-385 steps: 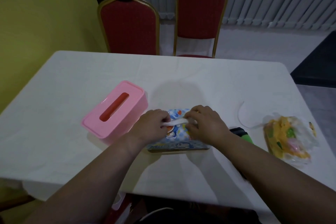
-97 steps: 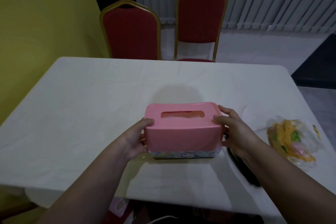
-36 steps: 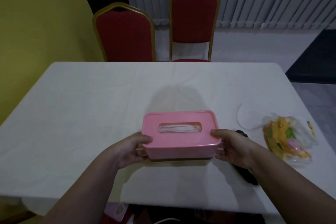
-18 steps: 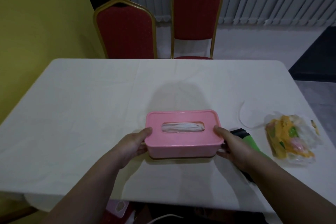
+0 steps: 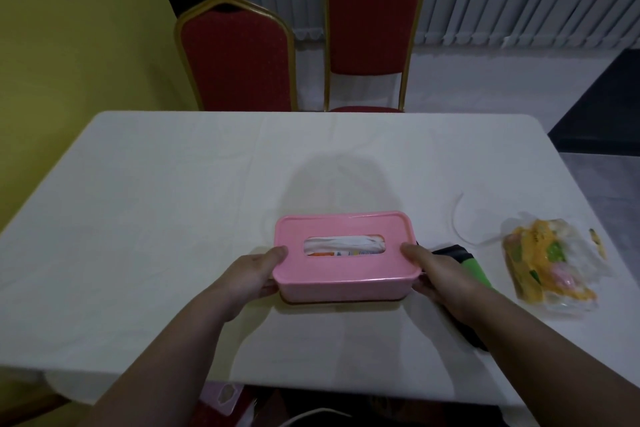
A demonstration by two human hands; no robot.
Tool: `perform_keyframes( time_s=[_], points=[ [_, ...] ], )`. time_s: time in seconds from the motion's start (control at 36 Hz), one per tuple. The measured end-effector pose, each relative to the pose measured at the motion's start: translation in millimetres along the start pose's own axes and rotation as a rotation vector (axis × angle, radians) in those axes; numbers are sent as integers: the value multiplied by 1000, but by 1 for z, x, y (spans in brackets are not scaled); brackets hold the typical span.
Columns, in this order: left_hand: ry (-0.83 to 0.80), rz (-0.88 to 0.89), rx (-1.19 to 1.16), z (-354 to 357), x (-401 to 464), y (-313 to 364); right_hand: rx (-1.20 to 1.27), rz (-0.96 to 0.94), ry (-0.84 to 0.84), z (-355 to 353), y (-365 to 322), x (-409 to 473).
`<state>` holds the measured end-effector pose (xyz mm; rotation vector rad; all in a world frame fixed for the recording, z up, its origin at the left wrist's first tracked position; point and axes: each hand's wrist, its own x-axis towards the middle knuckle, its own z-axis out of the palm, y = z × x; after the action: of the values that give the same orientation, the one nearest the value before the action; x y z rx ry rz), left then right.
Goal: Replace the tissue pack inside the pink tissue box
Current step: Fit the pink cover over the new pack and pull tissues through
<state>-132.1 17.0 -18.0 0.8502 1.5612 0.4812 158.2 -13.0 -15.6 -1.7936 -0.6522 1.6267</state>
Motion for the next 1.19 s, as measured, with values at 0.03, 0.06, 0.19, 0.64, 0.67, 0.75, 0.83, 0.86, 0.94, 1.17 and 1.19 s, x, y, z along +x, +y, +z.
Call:
perform_keyframes(
  time_s=[0.03, 0.06, 0.19, 0.64, 0.67, 0.75, 0.83, 0.86, 0.94, 1.17, 1.19],
  points=[
    [3, 2, 2, 0, 0, 0, 1, -1, -4, 0, 0, 0],
    [5, 2, 1, 1, -1, 0, 2, -3, -3, 0, 0, 2],
    [11, -1, 27, 0, -1, 0, -24, 2, 10, 0, 2, 5],
    [-72, 15, 164, 4, -7, 15, -225, -30, 19, 0, -8, 2],
    [-85, 16, 190, 4, -7, 17, -236, -31, -6, 0, -9, 1],
    [-71, -7, 238, 7, -8, 25, -246, -43, -70, 2, -14, -2],
    [-67, -23, 239, 6, -9, 26, -271, -13, -53, 4, -20, -3],
    [-67, -24, 232, 6, -8, 26, -280, -5, -49, 5, -22, -3],
    [-70, -25, 222, 5, -6, 26, -280, 15, -19, 4, -22, -1],
    [-80, -64, 224, 3, -2, 26, -295, 26, 0, 1, -21, 8],
    [-86, -72, 228, 3, -2, 26, -296, 27, 4, 1, -21, 9]
  ],
)
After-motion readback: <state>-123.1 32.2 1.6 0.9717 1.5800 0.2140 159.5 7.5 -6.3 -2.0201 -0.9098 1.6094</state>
